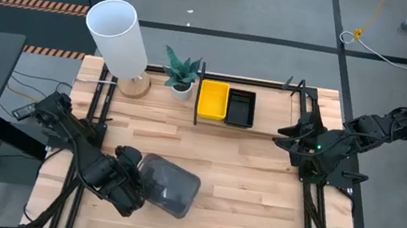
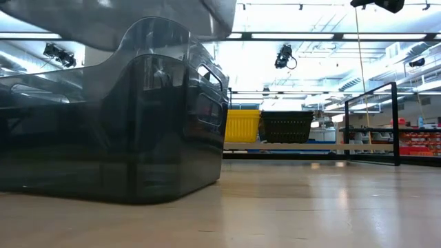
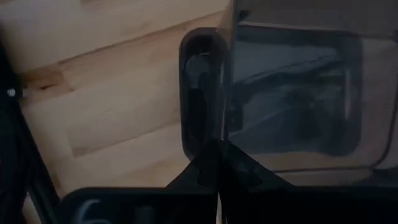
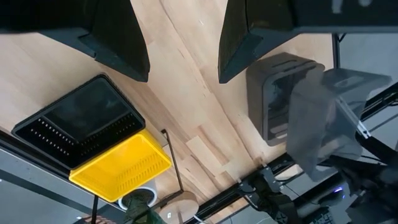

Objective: Stack baskets on shelf by color
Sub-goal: Stack the right gray bin on the left gray bin

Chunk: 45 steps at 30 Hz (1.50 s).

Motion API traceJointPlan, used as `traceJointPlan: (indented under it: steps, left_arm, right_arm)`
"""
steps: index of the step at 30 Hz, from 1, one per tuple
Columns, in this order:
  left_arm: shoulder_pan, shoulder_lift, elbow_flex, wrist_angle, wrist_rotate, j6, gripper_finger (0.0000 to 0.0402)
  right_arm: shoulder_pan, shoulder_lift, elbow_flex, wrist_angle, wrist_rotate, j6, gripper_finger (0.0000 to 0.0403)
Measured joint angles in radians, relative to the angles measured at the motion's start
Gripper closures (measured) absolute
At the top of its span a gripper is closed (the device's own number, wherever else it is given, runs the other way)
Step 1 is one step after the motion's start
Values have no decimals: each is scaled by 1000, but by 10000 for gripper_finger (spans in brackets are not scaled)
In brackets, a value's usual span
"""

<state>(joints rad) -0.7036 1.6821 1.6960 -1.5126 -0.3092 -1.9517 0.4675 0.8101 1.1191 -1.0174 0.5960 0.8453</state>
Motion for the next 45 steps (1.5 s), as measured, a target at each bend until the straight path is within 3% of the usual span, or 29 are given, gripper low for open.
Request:
traceJointPlan:
  steps: [17,26,35,40,45]
  left_arm:
    - [9,1,-134,65,39,-52,397]
    - [76,45,-178,218,25,54,396]
    - [200,150,-217,564,63,250,350]
    - [285,183,-215,794,83,469,299]
    - [367,185,-217,867,146,767,254]
  right_arm:
    - [0,0,0,-1,-13,-3,206]
    - [0,0,0,-1,-13,-3,206]
    - [0,0,0,-1,-12,-3,206]
    - [0,0,0,0,-13,-8,206]
    - [0,0,0,-1,-14,-12,206]
